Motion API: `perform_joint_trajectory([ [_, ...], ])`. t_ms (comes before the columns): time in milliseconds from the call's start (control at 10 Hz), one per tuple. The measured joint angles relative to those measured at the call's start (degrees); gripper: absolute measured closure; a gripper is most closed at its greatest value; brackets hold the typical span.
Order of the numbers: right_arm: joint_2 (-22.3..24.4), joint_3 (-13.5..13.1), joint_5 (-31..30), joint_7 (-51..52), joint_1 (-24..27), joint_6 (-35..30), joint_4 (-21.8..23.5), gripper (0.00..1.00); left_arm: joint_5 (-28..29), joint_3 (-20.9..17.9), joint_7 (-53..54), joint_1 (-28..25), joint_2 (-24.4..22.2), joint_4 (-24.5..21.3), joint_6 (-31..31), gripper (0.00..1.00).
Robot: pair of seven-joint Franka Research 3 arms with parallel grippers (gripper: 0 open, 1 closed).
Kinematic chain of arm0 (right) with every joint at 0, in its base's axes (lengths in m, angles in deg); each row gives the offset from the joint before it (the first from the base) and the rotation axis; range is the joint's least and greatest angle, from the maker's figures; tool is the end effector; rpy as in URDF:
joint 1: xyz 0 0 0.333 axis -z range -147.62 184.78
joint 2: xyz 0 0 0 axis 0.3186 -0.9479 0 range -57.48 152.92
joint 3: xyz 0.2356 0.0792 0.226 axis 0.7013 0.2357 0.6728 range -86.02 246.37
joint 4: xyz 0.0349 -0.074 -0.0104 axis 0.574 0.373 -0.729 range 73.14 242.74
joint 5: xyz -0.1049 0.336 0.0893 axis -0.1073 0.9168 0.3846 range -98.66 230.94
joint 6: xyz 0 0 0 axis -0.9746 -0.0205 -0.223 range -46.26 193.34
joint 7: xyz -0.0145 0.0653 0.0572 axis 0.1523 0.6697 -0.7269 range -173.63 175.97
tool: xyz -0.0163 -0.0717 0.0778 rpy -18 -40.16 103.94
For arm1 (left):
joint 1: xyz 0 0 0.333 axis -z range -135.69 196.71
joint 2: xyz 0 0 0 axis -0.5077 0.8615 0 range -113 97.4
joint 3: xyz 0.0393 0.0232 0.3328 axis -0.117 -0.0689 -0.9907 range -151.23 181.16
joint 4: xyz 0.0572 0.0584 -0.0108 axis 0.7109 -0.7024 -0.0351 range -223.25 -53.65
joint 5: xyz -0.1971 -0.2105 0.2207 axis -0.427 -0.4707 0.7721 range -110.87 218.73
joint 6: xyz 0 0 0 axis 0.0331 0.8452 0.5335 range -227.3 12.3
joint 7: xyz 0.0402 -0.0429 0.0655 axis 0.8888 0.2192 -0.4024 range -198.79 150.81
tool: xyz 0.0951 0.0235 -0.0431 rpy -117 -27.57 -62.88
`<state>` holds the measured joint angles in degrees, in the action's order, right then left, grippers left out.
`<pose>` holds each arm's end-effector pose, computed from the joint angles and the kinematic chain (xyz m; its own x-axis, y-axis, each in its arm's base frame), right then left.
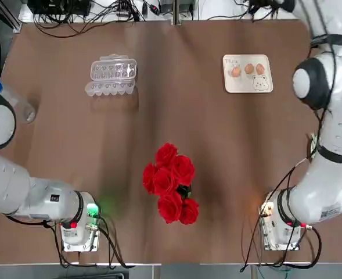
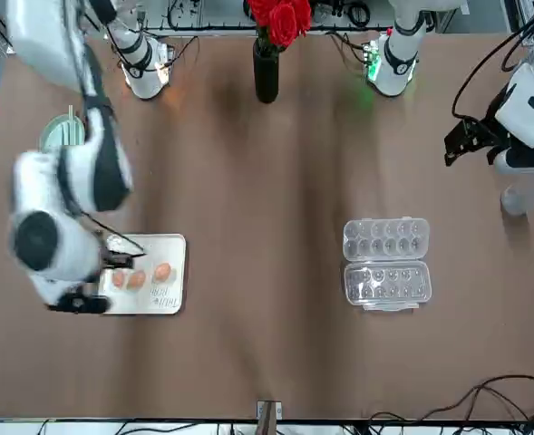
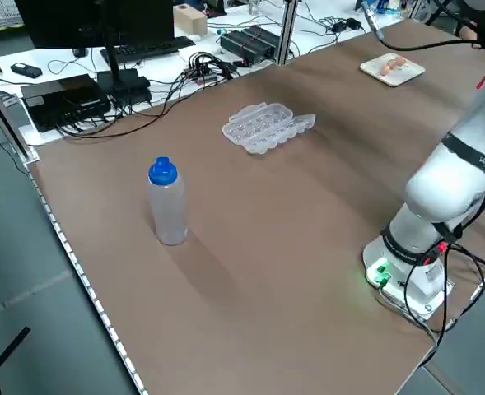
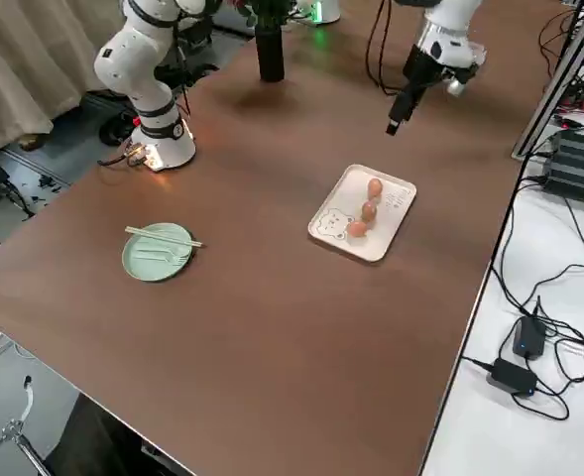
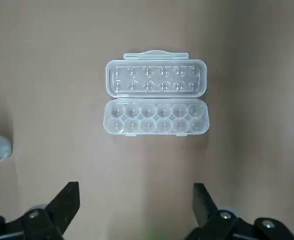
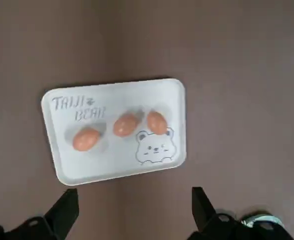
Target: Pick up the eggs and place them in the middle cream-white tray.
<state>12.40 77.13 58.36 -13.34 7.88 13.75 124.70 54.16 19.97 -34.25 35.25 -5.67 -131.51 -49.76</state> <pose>0.6854 0.0886 0.5029 0.9877 -0.1224 -0.0977 -0.1015 -0.9753 0.1961 0.5248 -0.0885 0.6624 0.9999 0.0095 0.0101 0.0094 -1.0000 0.0010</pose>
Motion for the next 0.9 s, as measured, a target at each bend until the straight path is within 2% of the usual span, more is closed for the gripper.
perform_joint_trajectory([
  [400,7.2,0.0,5.1,8.6,11.2,-2.3,0.0,0.0,0.0,0.0,0.0,-0.1,0.0,0.2,0.0,0.0],
  [600,10.0,0.0,5.4,13.5,13.0,-3.8,1.7,0.0,0.0,-0.1,0.1,-0.2,0.0,0.8,0.0,0.0],
  [700,12.4,0.1,5.5,14.4,12.9,-0.7,6.0,0.0,0.0,-0.2,0.1,-0.2,0.0,0.9,0.0,0.0],
  [900,18.7,0.2,5.5,16.8,12.8,4.6,17.6,0.0,0.0,-0.2,0.1,-0.3,0.0,0.9,0.0,0.0],
])
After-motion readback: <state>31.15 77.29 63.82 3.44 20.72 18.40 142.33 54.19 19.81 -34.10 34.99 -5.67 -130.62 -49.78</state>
